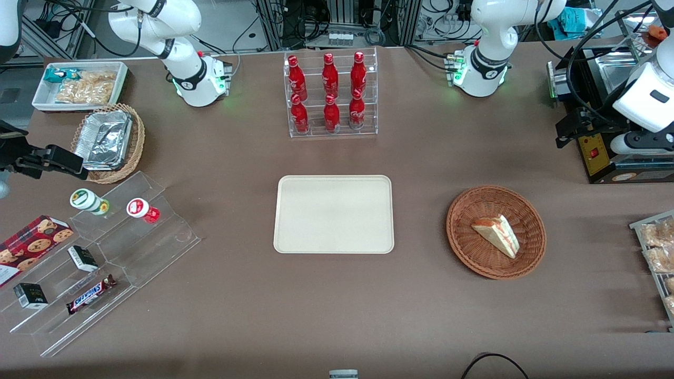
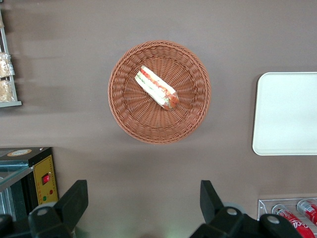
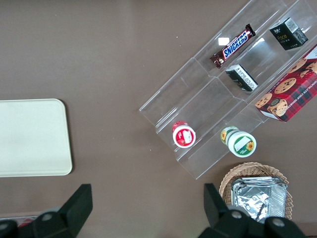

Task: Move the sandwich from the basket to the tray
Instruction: 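Move the left gripper over the wicker basket toward the sandwich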

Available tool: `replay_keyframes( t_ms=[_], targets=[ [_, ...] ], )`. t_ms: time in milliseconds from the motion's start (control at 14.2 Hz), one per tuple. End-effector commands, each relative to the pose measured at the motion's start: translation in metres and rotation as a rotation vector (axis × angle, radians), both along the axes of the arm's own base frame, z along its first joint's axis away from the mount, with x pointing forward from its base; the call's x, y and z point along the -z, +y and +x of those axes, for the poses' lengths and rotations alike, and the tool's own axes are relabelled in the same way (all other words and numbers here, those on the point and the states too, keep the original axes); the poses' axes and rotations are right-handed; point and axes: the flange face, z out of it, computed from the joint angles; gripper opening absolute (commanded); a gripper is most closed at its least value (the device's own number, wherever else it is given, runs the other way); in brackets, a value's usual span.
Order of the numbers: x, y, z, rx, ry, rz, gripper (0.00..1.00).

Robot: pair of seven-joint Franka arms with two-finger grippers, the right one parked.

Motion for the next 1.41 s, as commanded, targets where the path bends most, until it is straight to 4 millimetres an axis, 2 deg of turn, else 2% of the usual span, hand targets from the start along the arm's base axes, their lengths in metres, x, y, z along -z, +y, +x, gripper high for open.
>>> replay_keyframes(
  t_ms=[0,281,422,562,844,914,1125,1336],
  targets=[
    [-0.005,0.003,-0.006,0.009,-0.016,-0.003,1.00],
    [-0.005,0.003,-0.005,-0.007,-0.016,-0.005,1.00],
    [0.001,0.004,-0.001,-0.033,-0.010,-0.006,1.00],
    [0.025,0.009,0.008,-0.088,0.041,-0.005,1.00],
    [0.094,0.012,0.032,-0.354,0.162,0.022,1.00],
    [0.121,0.010,0.043,-0.435,0.195,0.041,1.00],
    [0.181,0.006,0.071,-0.650,0.193,0.094,1.00],
    [0.232,-0.007,0.090,-0.730,0.176,0.144,1.00]
  ],
)
